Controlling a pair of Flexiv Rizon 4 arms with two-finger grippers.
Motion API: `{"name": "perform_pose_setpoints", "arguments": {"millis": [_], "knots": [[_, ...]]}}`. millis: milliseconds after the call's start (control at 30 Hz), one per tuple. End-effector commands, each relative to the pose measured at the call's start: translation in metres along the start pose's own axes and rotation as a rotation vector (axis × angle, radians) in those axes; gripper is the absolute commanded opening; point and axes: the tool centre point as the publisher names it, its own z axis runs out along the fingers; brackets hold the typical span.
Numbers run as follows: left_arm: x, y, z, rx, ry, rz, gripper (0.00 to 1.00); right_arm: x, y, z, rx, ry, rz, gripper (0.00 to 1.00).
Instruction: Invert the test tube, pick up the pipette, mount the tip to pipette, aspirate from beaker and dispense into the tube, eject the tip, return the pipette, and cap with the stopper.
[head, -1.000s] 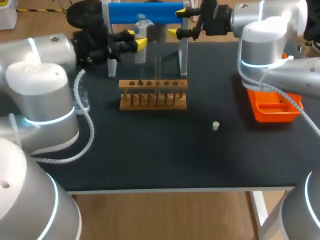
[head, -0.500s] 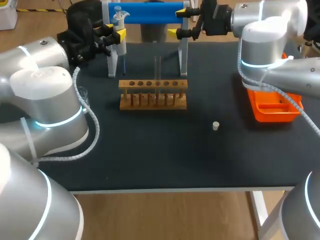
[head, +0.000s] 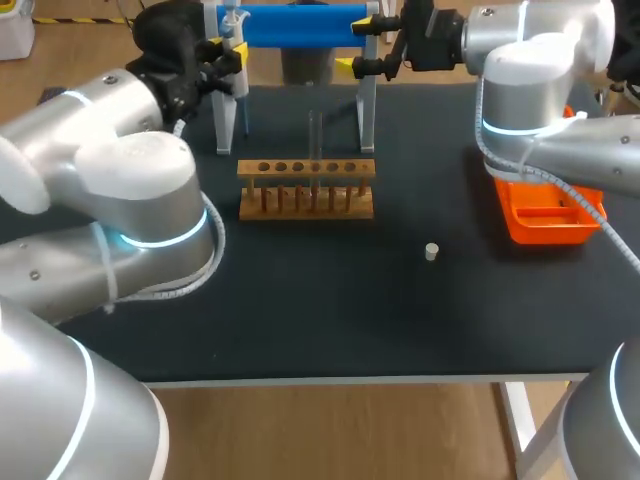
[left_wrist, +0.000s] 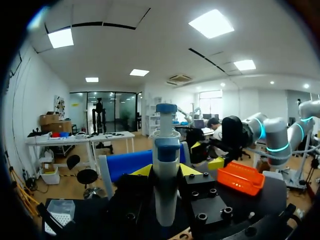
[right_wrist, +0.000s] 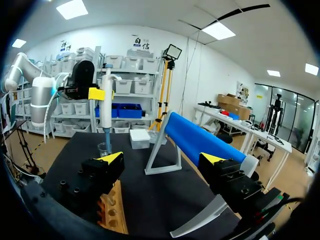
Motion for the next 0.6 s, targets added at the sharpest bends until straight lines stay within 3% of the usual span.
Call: {"name": "perform_pose_setpoints", "arguments": {"millis": [33,533,600], "knots": [[0.000,-0.007,0.023,-0.034,-0.117,-0.004,0.00,0.001,-0.001,0.000,-0.002,-0.005,-0.002,1.00],[-0.021,-0.007,0.054,-0.097,-0.191,-0.029,0.00,0.001,-0.001,0.000,-0.002,-0.005,-0.002,1.00],[-0.022,-0.007,0.059,-0.135,-0.195,-0.019,0.00,0.001,-0.001,0.000,-0.002,-0.005,-0.002,1.00]]}}
